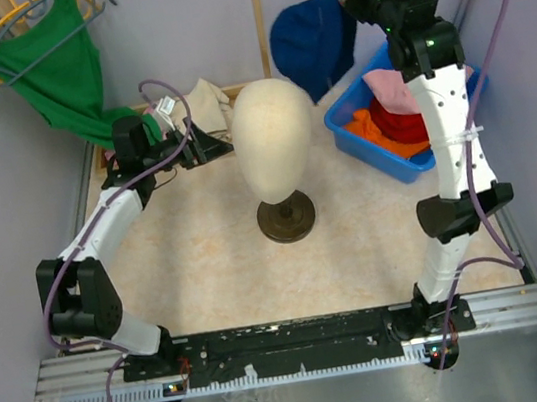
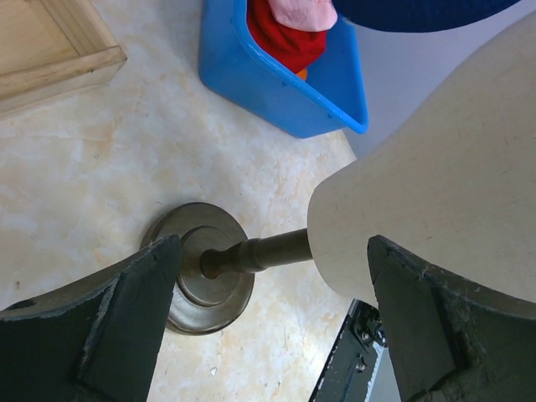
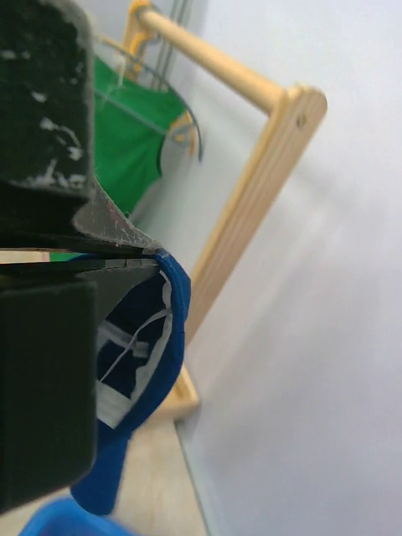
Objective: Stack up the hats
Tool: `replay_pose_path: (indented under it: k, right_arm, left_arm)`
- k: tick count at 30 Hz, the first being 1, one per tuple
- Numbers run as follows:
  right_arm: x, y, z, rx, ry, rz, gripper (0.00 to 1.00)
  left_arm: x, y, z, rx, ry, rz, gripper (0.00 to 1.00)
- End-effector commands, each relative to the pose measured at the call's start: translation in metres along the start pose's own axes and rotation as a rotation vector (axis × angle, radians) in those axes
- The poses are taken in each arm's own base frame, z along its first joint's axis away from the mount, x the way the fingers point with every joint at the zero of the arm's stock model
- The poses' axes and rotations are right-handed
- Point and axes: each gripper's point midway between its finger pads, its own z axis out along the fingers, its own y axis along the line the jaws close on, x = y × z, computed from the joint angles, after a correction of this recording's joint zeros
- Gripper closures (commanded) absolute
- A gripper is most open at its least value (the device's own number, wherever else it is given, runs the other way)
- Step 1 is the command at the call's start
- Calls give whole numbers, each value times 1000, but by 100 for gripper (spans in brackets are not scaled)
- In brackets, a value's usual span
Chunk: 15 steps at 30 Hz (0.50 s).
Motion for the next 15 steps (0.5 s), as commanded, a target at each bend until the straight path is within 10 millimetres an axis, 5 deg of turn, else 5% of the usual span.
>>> replay_pose_path:
  k: [1, 9, 15]
  right_arm:
    - [-4, 81, 3, -269, -65, 148, 100]
    - [30, 159, 5, -480, -51, 305, 100]
    - [43, 199, -16, -574, -13, 397, 100]
  left_arm:
    - [-13, -14, -10, 19, -34, 43, 2]
    - [-9, -8, -13, 8, -33, 38, 2]
    - [-4, 0, -13, -7, -27, 28, 2]
